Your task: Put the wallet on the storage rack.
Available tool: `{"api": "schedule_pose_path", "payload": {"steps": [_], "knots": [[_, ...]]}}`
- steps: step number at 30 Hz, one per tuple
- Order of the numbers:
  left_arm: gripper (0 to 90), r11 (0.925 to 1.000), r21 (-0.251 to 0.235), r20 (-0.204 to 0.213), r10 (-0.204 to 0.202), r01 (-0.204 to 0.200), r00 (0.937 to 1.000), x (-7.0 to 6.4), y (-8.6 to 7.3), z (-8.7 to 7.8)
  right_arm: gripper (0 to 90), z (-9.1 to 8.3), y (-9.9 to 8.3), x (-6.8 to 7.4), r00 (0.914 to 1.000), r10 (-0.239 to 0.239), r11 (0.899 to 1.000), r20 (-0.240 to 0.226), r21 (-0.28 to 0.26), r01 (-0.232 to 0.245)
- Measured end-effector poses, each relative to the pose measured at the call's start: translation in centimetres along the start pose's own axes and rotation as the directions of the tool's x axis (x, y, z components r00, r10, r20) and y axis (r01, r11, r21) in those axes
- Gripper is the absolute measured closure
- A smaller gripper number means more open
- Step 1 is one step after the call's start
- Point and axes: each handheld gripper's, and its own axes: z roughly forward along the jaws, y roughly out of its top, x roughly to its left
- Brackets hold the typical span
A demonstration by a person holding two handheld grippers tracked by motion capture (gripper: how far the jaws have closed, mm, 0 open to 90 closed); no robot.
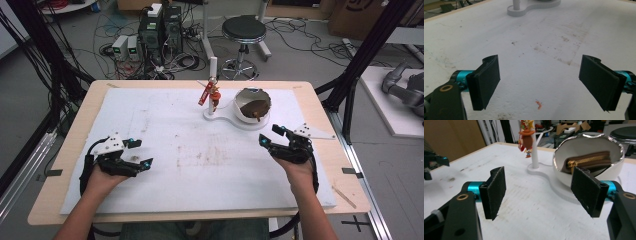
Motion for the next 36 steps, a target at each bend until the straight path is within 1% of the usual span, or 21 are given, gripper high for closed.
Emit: {"api": "schedule_pose_path", "payload": {"steps": [4, 6, 8, 10, 14, 15, 16, 18, 23, 28, 31, 36], "knots": [[17.0, 0.9999, -0.010, -0.001, -0.004, 0.004, 1.0000, 0.0, 0.0, -0.2, 27.3, 0.0, -0.6, 0.4, 0.9998, -0.007, 1.000, -0.018, 0.004, 0.007], [17.0, 0.9998, -0.016, 0.000, -0.012, 0.012, 0.9999, 0.0, 0.0, -0.3, 26.0, 0.0, -0.8, 0.5, 0.9994, -0.021, 1.000, -0.029, -0.006, 0.021], [17.0, 0.9998, -0.016, 0.002, -0.012, 0.012, 0.9999, 0.1, 0.0, -0.3, 25.0, 0.0, -1.0, 0.7, 0.9989, -0.021, 1.000, -0.041, -0.008, 0.020], [17.0, 0.9996, -0.021, 0.003, -0.016, 0.017, 0.9999, 0.1, 0.0, -0.3, 22.3, 0.1, -1.2, 0.8, 0.9983, -0.035, 0.999, -0.046, -0.007, 0.034], [17.0, 0.9991, -0.034, 0.008, -0.023, 0.023, 0.9997, 0.1, 0.0, -0.5, 21.6, 0.2, -1.6, 1.0, 0.9963, -0.068, 0.997, -0.053, 0.017, 0.069], [17.0, 0.9991, -0.035, 0.011, -0.024, 0.024, 0.9997, 0.1, 0.0, -0.5, 21.2, 0.3, -1.7, 0.9, 0.9955, -0.081, 0.996, -0.050, 0.024, 0.082], [17.0, 0.9990, -0.037, 0.012, -0.025, 0.025, 0.9996, 0.1, 0.0, -0.5, 20.7, 0.3, -1.8, 1.0, 0.9957, -0.079, 0.996, -0.049, 0.038, 0.080], [17.0, 0.9990, -0.036, 0.014, -0.024, 0.025, 0.9996, 0.1, 0.0, -0.5, 20.3, 0.4, -2.0, 0.8, 0.9946, -0.095, 0.994, -0.043, 0.053, 0.097], [17.0, 0.9990, -0.037, 0.015, -0.026, 0.027, 0.9995, 0.2, -0.1, -0.4, 20.3, 0.6, -2.5, 0.4, 0.9942, -0.102, 0.991, -0.036, 0.082, 0.104], [17.0, 0.9992, -0.032, 0.017, -0.024, 0.025, 0.9996, 0.2, -0.1, -0.3, 20.3, 0.8, -2.9, 0.2, 0.9924, -0.119, 0.986, -0.032, 0.113, 0.122], [17.0, 0.9989, -0.038, 0.019, -0.025, 0.026, 0.9995, 0.2, -0.1, -0.3, 20.3, 0.6, -3.1, 0.1, 0.9930, -0.115, 0.986, -0.026, 0.121, 0.118], [17.0, 0.9990, -0.038, 0.014, -0.024, 0.024, 0.9996, 0.3, -0.1, -0.4, 20.3, 0.5, -3.2, -0.1, 0.9939, -0.109, 0.988, -0.019, 0.113, 0.110]]}}
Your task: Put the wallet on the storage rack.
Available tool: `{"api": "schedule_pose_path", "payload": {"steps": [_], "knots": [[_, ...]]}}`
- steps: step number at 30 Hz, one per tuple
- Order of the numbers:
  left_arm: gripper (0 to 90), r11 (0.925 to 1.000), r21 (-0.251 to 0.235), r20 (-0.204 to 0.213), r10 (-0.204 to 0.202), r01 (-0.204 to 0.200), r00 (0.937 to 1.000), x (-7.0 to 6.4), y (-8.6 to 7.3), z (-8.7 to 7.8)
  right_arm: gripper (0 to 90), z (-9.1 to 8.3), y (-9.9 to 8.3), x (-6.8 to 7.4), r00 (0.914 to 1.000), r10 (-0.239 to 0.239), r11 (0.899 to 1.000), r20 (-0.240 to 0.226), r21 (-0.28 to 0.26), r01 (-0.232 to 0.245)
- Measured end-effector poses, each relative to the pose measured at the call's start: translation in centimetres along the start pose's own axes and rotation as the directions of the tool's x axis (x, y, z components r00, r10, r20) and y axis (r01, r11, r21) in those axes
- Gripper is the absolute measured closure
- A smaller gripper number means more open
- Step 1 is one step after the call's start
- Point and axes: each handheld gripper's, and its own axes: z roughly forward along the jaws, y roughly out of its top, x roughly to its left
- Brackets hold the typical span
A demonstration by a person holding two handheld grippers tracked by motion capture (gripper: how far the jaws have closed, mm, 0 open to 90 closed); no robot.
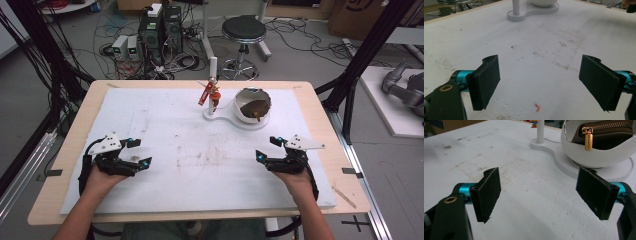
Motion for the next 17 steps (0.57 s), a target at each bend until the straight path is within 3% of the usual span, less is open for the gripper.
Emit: {"api": "schedule_pose_path", "payload": {"steps": [17], "knots": [[17.0, 1.0000, 0.008, -0.003, 0.001, -0.001, 1.0000, 0.04, -0.05, 0.06, 20.3, 0.04, -0.31, -0.45, 0.9998, 0.018, 1.000, -0.005, 0.007, -0.018]]}}
